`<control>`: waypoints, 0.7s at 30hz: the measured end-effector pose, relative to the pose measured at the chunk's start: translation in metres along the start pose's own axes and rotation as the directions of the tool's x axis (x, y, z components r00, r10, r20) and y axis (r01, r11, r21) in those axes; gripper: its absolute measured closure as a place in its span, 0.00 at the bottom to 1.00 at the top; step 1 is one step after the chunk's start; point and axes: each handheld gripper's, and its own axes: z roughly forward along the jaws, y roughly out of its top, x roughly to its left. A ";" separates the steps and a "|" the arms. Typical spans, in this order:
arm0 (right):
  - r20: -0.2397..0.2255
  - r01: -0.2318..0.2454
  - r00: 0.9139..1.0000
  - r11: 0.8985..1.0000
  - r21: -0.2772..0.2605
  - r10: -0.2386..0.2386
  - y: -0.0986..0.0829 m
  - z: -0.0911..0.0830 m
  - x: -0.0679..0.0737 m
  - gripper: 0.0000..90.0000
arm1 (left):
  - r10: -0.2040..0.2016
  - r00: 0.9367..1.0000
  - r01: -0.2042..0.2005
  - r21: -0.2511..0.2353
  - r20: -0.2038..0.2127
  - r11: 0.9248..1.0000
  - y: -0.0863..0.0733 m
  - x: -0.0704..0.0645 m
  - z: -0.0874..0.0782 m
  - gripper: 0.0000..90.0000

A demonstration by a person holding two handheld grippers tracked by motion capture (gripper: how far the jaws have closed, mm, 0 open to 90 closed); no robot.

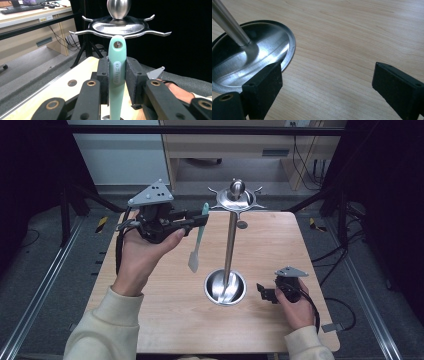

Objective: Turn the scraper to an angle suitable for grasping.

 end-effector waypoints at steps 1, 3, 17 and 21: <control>0.000 0.000 1.000 1.000 0.001 0.000 0.000 0.000 0.000 0.11 | 0.002 1.000 -0.002 0.000 0.000 1.000 0.000 0.000 -0.001 0.82; 0.004 0.003 1.000 1.000 -0.001 -0.003 0.000 0.000 0.000 0.11 | 0.008 1.000 -0.008 0.001 0.002 1.000 -0.001 -0.002 -0.001 0.82; 0.001 0.002 1.000 1.000 0.003 -0.003 0.000 0.001 0.000 0.11 | 0.013 1.000 -0.013 0.006 0.001 1.000 -0.001 -0.003 0.011 0.82; 0.000 0.003 1.000 1.000 0.003 -0.003 0.000 0.000 0.000 0.11 | 0.019 1.000 -0.019 0.003 -0.005 1.000 0.000 -0.005 0.015 0.82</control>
